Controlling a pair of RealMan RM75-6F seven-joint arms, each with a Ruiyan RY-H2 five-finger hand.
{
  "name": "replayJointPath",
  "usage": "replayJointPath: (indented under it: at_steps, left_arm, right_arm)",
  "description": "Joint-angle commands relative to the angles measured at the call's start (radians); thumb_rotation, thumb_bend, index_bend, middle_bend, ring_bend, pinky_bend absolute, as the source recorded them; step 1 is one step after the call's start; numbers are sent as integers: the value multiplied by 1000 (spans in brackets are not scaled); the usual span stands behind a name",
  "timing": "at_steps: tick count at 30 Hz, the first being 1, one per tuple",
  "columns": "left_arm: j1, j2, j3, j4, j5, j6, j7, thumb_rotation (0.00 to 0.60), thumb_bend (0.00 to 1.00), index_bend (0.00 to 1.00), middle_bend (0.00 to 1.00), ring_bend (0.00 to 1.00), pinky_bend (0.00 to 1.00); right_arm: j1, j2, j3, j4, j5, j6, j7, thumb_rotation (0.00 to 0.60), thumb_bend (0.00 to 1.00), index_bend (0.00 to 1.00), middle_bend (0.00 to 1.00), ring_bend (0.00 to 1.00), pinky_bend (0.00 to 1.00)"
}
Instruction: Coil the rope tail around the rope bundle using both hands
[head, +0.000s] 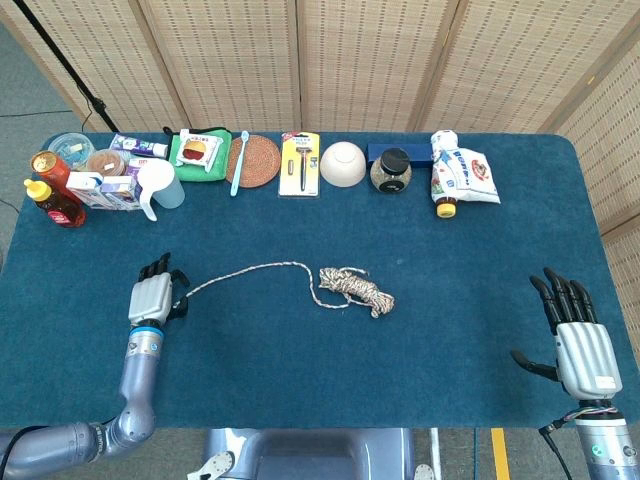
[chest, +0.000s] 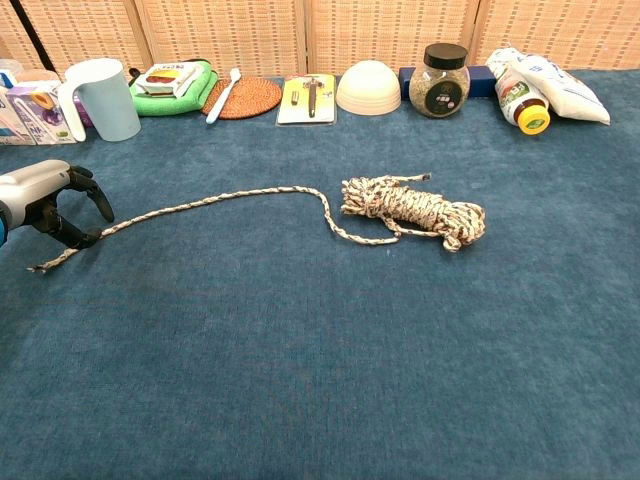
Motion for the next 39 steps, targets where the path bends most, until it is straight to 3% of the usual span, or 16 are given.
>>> replayJointPath:
  at_steps: [1,10,39]
  left_arm:
    - [1,-1,-3,-5,-2,-5,-11,600,451,409,0,0,0]
    - [-5,-10,1,1,-11,8,8,600,360,536,0,0,0]
    - [-16,-38,-5,39,-18,11,21,600,369,521,0,0,0]
  right_arm:
    - [0,1,0,-1,0,0,2,600,0,0,0,0,0]
    - [-1,4,-1,-1,-1,3,9,600,0,0,0,0,0]
    - [2,6,-1,2,3,-2,20,600,0,0,0,0,0]
